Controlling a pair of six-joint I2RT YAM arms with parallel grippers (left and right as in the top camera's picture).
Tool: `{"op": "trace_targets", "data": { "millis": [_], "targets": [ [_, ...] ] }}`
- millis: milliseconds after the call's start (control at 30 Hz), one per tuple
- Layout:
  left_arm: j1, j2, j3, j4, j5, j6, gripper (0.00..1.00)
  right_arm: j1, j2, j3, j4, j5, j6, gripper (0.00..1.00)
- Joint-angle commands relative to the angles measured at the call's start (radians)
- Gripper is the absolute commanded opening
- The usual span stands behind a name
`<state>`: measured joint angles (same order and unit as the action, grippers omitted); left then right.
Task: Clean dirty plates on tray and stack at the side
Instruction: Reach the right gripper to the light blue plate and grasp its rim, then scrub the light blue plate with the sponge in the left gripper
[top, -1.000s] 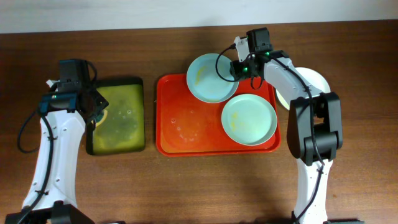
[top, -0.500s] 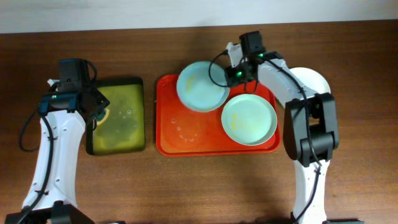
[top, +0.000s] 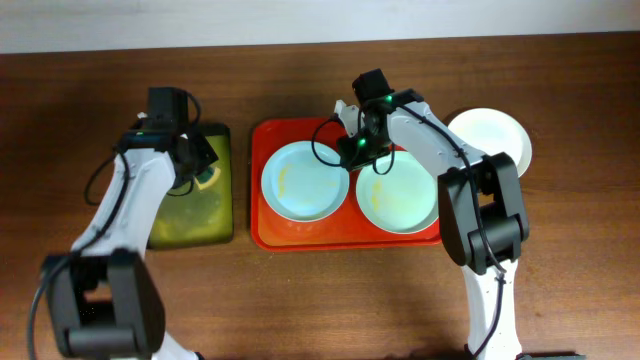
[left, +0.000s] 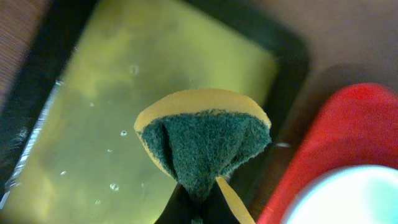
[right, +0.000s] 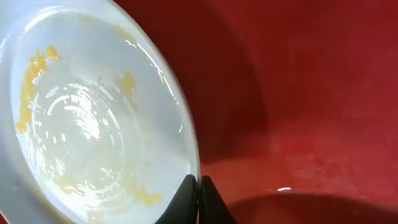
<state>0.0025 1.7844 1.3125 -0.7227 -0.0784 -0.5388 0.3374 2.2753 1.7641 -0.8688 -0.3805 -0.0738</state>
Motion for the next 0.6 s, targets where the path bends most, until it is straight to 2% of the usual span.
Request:
{"op": "trace_targets", "data": {
  "millis": [0, 167, 233, 267, 367, 433, 567],
  "targets": [
    [0.045, 0.106, -0.003, 0.016, -0.016, 0.013, 0.00, 0.029, 0.009, -0.006, -0.010, -0.005, 0.005, 0.04],
    [0.055, 0.243, -0.003, 0.014, -0.004, 0.018, 0.00, 0.032, 0.009, -0.006, 0.011, 0.003, 0.057, 0.04],
    [0.056, 0.192, 0.042, -0.040, -0.003, 0.063, 0.00, 0.029, 0.009, -0.006, 0.008, 0.145, 0.103, 0.04],
    [0.056, 0.133, 0.079, -0.086, -0.003, 0.079, 0.00, 0.022, 0.009, -0.003, 0.005, 0.152, 0.113, 0.04],
    [0.045, 0.013, 0.108, -0.105, 0.084, 0.148, 0.00, 0.013, 0.009, 0.005, 0.010, 0.056, 0.113, 0.04],
    [0.028, -0.063, 0.108, -0.105, 0.146, 0.151, 0.00, 0.016, 0.009, 0.005, 0.023, 0.005, 0.113, 0.04],
    [-0.037, -0.097, 0.105, -0.108, 0.225, 0.151, 0.00, 0.042, 0.009, 0.005, 0.047, 0.007, 0.113, 0.04]
  ]
}}
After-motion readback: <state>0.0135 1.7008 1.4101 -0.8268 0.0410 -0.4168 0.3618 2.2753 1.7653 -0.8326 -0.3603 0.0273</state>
